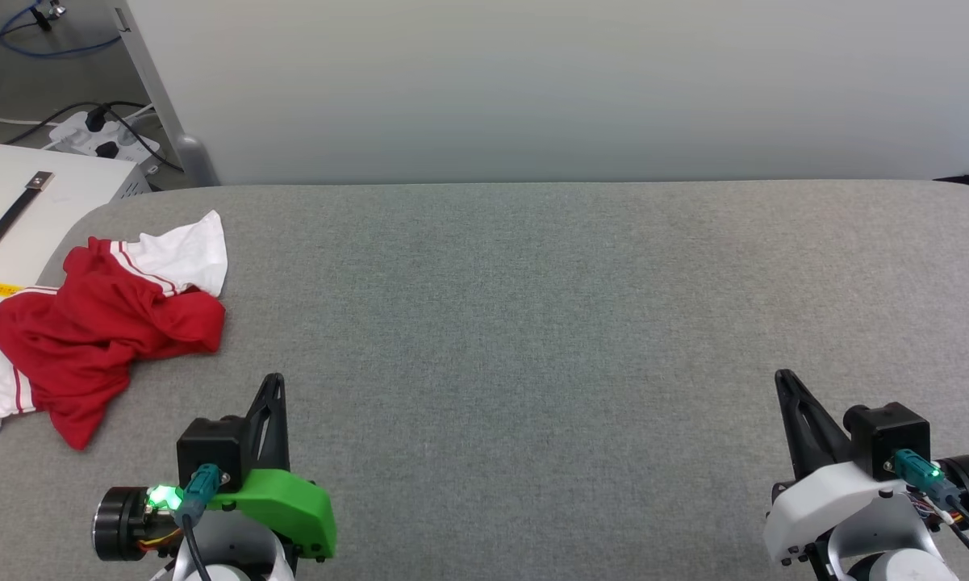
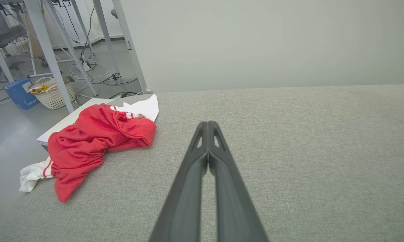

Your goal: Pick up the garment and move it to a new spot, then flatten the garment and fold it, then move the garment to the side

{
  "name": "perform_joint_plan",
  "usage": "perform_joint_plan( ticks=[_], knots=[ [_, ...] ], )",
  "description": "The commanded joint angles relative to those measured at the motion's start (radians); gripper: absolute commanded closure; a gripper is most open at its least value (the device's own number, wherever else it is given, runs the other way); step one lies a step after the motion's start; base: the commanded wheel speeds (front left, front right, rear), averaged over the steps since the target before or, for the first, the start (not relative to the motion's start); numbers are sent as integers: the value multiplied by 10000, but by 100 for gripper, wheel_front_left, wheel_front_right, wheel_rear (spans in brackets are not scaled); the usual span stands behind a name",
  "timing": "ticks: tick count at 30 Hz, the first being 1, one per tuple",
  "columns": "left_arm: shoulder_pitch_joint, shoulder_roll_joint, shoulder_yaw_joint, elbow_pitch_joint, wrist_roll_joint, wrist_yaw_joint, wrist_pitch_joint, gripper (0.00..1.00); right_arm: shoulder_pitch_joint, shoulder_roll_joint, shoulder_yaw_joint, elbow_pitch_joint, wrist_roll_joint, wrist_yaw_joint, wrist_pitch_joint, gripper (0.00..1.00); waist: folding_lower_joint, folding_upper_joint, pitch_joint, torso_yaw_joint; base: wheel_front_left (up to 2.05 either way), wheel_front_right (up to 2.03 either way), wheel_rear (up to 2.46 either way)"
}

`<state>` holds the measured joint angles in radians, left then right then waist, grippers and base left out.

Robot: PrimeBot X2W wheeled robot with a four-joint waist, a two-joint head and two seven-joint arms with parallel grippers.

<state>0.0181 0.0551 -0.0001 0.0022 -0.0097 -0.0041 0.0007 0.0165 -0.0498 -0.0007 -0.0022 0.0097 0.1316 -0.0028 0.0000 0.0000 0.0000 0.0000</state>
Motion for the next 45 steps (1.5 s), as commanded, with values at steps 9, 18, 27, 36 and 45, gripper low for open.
perform_joint_plan(
  ticks=[9, 18, 27, 36, 45],
  knots=[
    [-181, -49, 1, -22, 97, 41, -7, 100, -165, -4, 7, 22, -97, -9, 28, 100, 0, 0, 0, 0, 0, 0, 0],
    [-181, -49, 1, -22, 97, 41, -7, 100, -165, -4, 7, 22, -97, -9, 28, 100, 0, 0, 0, 0, 0, 0, 0],
    [-181, -49, 1, -22, 97, 41, -7, 100, -165, -4, 7, 22, -97, -9, 28, 100, 0, 0, 0, 0, 0, 0, 0],
    [-181, -49, 1, -22, 97, 41, -7, 100, -165, -4, 7, 22, -97, -9, 28, 100, 0, 0, 0, 0, 0, 0, 0],
    [-3, 0, -49, 7, -4, 82, -90, 0, 8, 2, -64, -22, 87, 0, -89, 0, 0, 0, 10, -3, 0, 0, 0]
  ],
)
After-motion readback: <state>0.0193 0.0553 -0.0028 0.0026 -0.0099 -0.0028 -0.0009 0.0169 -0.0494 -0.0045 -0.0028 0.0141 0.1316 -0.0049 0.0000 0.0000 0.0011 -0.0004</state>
